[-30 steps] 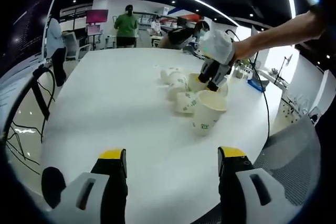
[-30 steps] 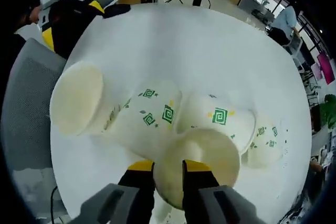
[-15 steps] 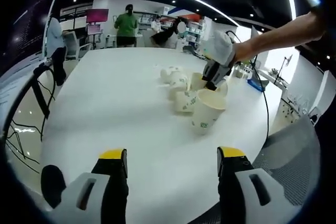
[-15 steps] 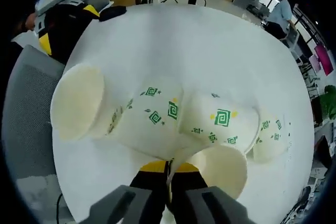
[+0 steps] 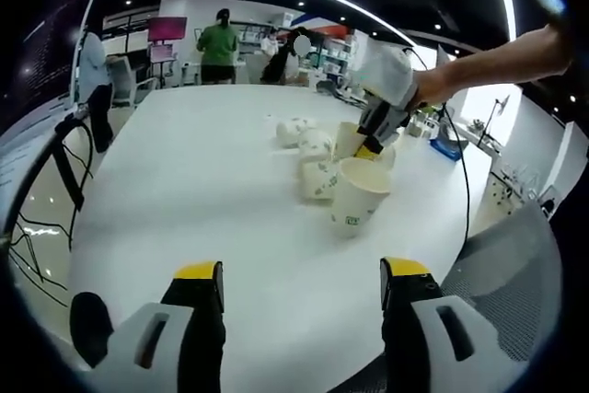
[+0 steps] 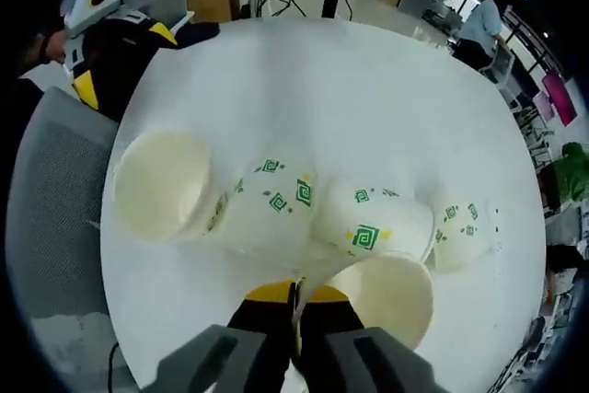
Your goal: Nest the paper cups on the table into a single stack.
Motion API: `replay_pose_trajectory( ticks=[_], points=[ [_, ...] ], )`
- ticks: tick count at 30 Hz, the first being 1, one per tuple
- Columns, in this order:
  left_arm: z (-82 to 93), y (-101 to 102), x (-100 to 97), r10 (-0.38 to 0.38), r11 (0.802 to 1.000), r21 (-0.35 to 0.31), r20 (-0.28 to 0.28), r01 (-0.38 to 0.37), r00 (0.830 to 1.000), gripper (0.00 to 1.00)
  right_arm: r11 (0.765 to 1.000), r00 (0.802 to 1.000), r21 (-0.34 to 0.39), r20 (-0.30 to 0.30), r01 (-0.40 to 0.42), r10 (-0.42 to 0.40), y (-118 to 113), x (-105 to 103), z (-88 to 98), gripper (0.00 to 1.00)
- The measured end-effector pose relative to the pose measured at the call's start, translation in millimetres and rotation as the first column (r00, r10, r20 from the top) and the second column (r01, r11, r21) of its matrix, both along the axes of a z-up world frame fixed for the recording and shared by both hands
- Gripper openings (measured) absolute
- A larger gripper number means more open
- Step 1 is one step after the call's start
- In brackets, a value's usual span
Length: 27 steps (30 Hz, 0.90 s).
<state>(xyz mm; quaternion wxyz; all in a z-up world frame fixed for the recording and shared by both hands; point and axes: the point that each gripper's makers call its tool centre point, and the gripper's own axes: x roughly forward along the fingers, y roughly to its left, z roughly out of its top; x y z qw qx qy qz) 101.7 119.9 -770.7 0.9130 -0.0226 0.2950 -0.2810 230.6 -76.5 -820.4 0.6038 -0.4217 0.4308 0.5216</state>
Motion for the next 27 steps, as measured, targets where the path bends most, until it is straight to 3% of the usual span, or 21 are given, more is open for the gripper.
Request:
replay_pose_trajectory(
  ticks=[16,22,27],
  points=[
    [5.5,-11.5,-0.7,-0.036,0.999,-0.006,0.017,0.036,0.999,0.67,0.998,0.998,0.034,0.03,0.047,-0.048,-14.8,-11.8,21.8,0.0],
    [7.9,-16.1,-1.5,-0.05,0.999,-0.005,0.023,0.05,0.998,0.67,0.999,0.998,0.038,0.054,0.027,-0.029,-15.5,-18.3,39.1,0.0],
    [8.5,-18.8,-0.9,-0.055,0.998,-0.007,0.026,0.056,0.998,0.67,0.999,0.998,0.047,0.069,-0.003,0.0,-8.3,-26.3,64.3,0.0]
  ],
)
